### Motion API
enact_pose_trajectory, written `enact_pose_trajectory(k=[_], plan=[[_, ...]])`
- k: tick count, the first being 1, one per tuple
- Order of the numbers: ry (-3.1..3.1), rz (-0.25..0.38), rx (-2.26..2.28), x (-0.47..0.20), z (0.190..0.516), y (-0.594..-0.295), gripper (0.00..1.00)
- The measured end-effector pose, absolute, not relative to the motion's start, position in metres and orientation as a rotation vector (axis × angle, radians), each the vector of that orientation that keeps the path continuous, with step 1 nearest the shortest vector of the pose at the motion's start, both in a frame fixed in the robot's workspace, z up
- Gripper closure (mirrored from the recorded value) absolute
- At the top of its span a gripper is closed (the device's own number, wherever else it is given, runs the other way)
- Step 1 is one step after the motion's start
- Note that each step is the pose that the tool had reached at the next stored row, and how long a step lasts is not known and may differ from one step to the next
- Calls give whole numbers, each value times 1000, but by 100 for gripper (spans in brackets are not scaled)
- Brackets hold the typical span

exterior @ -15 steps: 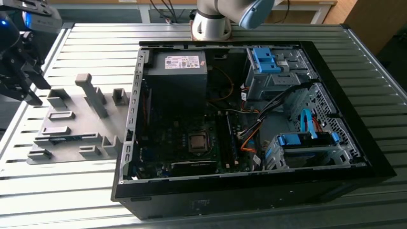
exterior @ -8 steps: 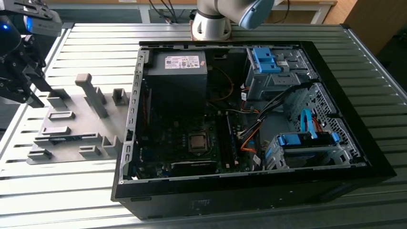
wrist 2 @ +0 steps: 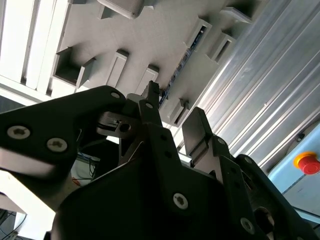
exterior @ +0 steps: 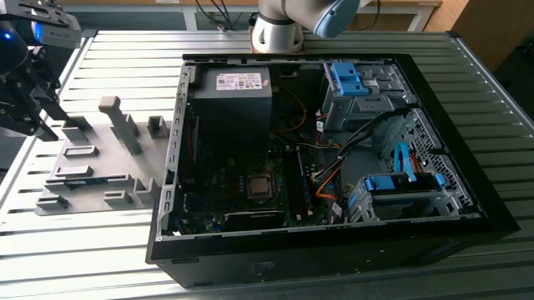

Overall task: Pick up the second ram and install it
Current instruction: 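Pick up the second ram and move it above second insertion slot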

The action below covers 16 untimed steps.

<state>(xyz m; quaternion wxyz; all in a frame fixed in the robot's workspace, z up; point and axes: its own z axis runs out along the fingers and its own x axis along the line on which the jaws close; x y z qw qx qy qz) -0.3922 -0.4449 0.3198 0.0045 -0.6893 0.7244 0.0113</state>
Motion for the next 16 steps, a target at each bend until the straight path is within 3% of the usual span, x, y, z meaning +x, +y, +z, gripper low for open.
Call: enact_pose_trajectory(k=[16], plan=[[2269,35,-2159,-394,299,-448,54]])
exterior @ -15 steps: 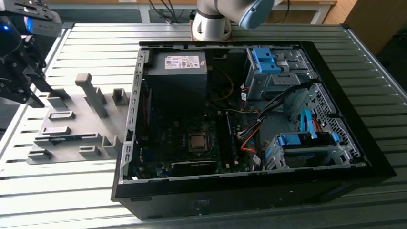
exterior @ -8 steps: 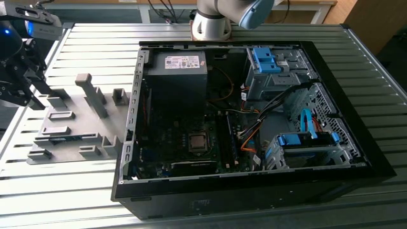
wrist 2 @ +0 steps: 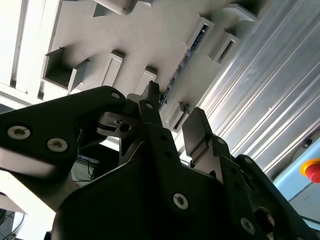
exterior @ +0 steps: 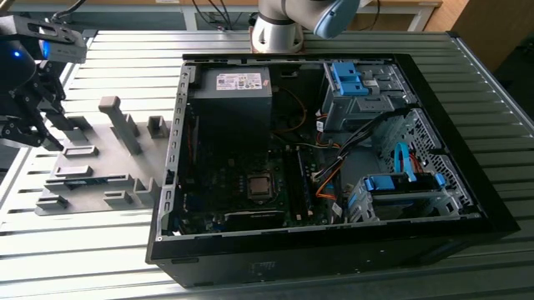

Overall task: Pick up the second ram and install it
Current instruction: 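Pick up the second ram and move it above second insertion slot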

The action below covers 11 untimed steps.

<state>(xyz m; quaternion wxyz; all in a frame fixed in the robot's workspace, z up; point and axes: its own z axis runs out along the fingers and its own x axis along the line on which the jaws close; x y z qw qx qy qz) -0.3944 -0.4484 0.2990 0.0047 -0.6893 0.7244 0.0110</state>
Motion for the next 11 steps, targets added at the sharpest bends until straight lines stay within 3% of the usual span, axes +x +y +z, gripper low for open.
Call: enact_pose_trajectory(k=[11], plan=[[2269,34,-2159,-394,296,-449,54]])
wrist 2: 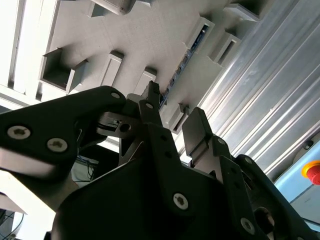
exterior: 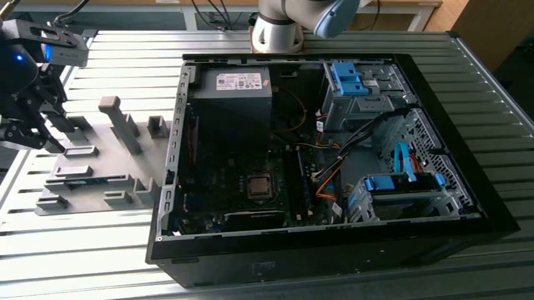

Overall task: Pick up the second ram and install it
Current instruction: 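Pick up the second ram and move it above second insertion slot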

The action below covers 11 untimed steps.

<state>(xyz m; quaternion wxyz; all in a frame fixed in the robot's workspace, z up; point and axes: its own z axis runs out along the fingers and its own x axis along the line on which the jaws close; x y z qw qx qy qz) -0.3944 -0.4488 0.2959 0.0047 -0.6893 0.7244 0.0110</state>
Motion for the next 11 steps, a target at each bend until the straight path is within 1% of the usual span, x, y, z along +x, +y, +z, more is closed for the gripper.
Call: enact_pose_trajectory(k=[11], plan=[[2272,34,-2156,-394,287,-449,54]])
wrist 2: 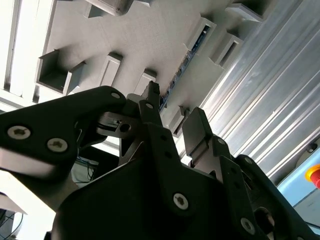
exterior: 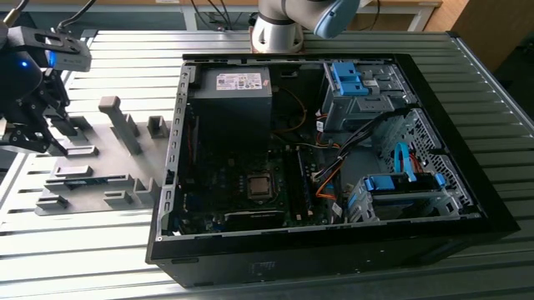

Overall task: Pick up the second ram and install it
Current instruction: 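Pick up the second ram and move it above second insertion slot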

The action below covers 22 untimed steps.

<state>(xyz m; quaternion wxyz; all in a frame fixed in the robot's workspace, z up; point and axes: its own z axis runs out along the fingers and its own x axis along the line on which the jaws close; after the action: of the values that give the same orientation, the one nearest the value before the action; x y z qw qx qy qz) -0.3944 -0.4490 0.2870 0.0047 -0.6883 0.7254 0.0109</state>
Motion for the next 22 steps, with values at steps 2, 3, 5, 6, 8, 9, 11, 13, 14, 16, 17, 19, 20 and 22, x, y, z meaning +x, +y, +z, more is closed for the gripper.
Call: enact_pose_trajectory(k=[2,3,5,6,8,9,11,13,14,16,17,19,20,22], plan=[[2273,34,-2155,-394,286,-449,54],[2273,34,-2155,-394,286,-449,54],[2273,34,-2155,-394,285,-449,54],[2273,34,-2155,-394,285,-449,54],[2273,34,-2155,-394,285,-449,54],[2272,34,-2155,-394,284,-449,54],[2273,34,-2155,-394,283,-449,54],[2273,34,-2155,-394,282,-449,54],[2273,34,-2155,-394,281,-449,54],[2273,34,-2155,-394,279,-449,54],[2273,34,-2155,-394,278,-449,54],[2273,34,-2155,-394,276,-449,54],[2273,34,-2155,-394,275,-450,54],[2273,34,-2155,-395,274,-451,54]])
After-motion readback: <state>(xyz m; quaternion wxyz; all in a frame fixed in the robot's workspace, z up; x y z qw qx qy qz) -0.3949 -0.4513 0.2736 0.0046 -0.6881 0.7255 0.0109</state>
